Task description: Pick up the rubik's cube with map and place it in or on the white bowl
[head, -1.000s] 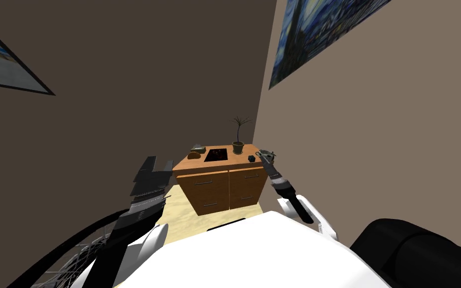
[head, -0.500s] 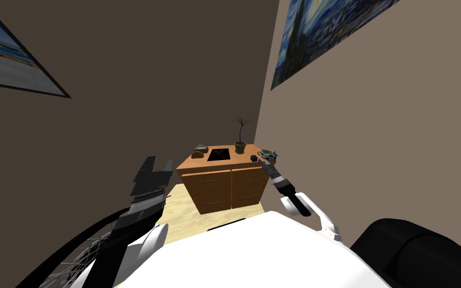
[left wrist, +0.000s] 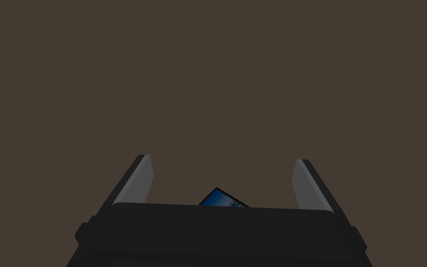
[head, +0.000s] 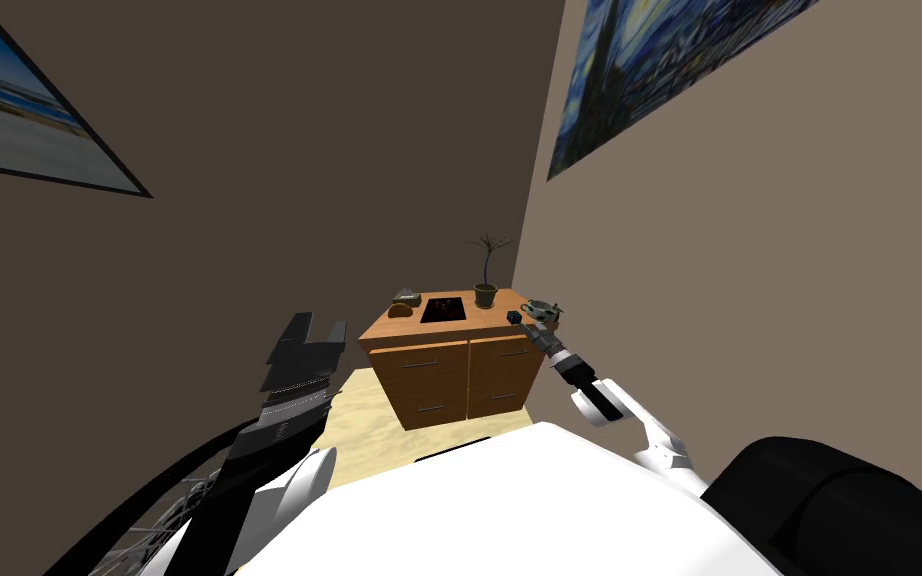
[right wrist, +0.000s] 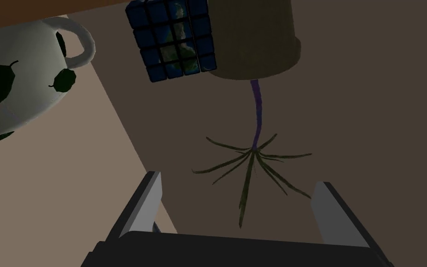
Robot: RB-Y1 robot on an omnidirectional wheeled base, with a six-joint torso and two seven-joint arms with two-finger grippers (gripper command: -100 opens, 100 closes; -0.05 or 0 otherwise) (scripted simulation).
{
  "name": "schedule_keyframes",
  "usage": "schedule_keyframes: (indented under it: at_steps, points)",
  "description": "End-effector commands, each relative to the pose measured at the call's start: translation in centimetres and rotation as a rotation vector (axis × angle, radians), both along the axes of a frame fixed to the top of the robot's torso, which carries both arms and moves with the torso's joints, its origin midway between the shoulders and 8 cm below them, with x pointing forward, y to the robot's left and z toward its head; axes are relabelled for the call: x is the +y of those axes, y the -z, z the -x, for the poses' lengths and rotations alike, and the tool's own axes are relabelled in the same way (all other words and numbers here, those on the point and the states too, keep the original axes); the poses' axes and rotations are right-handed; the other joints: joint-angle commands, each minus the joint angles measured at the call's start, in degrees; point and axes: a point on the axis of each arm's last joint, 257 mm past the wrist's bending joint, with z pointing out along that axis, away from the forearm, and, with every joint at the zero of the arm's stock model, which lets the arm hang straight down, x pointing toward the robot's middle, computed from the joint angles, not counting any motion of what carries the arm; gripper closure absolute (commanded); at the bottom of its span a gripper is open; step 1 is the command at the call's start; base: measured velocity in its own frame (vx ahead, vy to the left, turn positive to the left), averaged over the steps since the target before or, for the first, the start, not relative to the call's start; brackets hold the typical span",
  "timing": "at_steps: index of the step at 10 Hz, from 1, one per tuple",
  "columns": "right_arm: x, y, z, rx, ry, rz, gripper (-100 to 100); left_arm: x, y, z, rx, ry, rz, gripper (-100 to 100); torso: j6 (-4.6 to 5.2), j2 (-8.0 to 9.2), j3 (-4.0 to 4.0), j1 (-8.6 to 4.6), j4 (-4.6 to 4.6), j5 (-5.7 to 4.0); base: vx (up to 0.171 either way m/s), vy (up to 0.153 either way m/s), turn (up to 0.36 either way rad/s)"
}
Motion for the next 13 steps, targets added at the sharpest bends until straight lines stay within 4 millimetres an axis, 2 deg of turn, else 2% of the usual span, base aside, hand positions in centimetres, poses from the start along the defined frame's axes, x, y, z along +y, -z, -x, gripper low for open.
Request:
schedule_keyframes:
  at_steps: [1,10,11,12,13]
  points:
    - [-1.6,1.3,-0.2,0.044,0.037,0.072,-100,0.0,0.0,0.0,0.0,0.0,0.0,0,0.0,0.0,0.0,0.0,0.0,0.0,0.051,0.079,-0.002]
    - [-10.4,5.5,-0.8,0.237,0.192,0.359,-100,0.0,0.0,0.0,0.0,0.0,0.0,0,0.0,-0.12,-0.07,-0.04,-0.03,-0.01,0.071,0.071,-0.001]
    - [-9.7,5.2,-0.7,0.221,0.178,0.34,-100,0.0,0.0,0.0,0.0,0.0,0.0,0,0.0,-0.26,-0.15,-0.07,-0.05,-0.01,0.065,0.022,0.001]
    - [-9.9,5.3,-0.6,0.224,0.182,0.343,0,0.0,0.0,0.0,0.0,0.0,0.0,0,0.0,-0.13,-0.09,-0.16,-0.04,-0.03,0.01,0.004,0.0]
    - [-11.0,5.0,-0.9,0.228,0.212,0.34,-100,0.0,0.0,0.0,0.0,0.0,0.0,0,0.01,0.04,0.02,-0.23,0.0,-0.05,-0.023,-0.003,0.207]
